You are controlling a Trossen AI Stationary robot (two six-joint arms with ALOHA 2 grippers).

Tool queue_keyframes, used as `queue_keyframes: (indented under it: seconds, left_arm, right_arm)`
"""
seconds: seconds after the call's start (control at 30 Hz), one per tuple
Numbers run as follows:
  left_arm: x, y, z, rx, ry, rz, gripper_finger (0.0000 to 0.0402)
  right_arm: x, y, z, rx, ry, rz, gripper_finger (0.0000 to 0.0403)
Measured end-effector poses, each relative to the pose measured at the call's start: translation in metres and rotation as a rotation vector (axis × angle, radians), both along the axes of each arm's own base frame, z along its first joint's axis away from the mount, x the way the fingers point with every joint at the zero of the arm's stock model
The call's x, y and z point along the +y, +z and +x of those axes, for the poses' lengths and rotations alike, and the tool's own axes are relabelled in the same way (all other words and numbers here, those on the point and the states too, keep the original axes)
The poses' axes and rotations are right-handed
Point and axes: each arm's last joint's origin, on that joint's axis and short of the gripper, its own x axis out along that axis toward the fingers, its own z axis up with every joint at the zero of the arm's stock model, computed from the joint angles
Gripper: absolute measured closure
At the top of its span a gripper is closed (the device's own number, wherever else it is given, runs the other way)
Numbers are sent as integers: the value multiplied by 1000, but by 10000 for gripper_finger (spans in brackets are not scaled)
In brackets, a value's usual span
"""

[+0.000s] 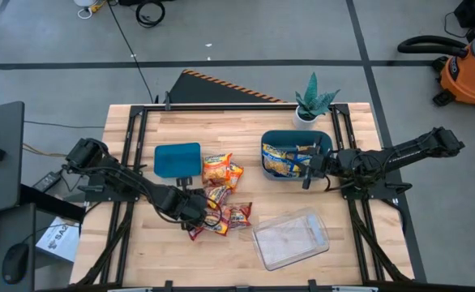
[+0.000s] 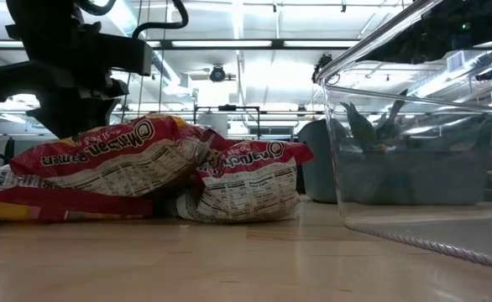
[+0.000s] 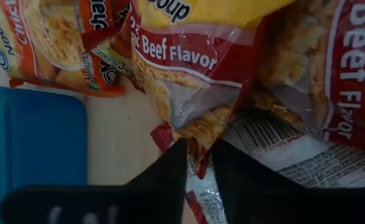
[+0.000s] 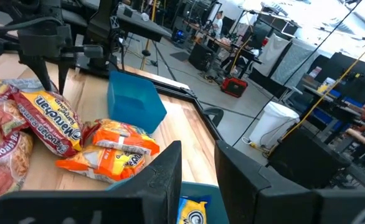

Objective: Sort Maruchan noodles
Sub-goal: Put the red noodle pack into the transparent bin

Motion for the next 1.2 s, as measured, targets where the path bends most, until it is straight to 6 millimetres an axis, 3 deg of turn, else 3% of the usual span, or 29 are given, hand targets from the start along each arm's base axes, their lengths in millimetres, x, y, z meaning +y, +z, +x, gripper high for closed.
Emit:
queue_keyframes:
  seconds: [0.1, 0.17, 0.37, 0.57, 0.73, 1.2]
  left_arm:
    - [1, 3, 1, 11, -9, 2, 374]
    - [2, 16, 7, 18, -20, 9, 392]
    - [7, 80, 35, -63, -136, 85, 393]
    - [13, 125, 55, -180, -258, 91, 394]
    - [15, 147, 70, -323, -368, 51, 395]
    - [18, 179, 110, -788, -619, -19, 395]
  right_arm:
    - [0, 0, 0, -8, -3, 25, 302]
    - [-1, 0, 0, -15, -24, 50, 302]
    - [-3, -1, -1, -36, -106, 91, 302]
    - [-5, -1, -3, -48, -215, 102, 302]
    - [-8, -5, -6, -44, -349, 119, 302]
    - [-10, -5, -11, -38, -570, 48, 302]
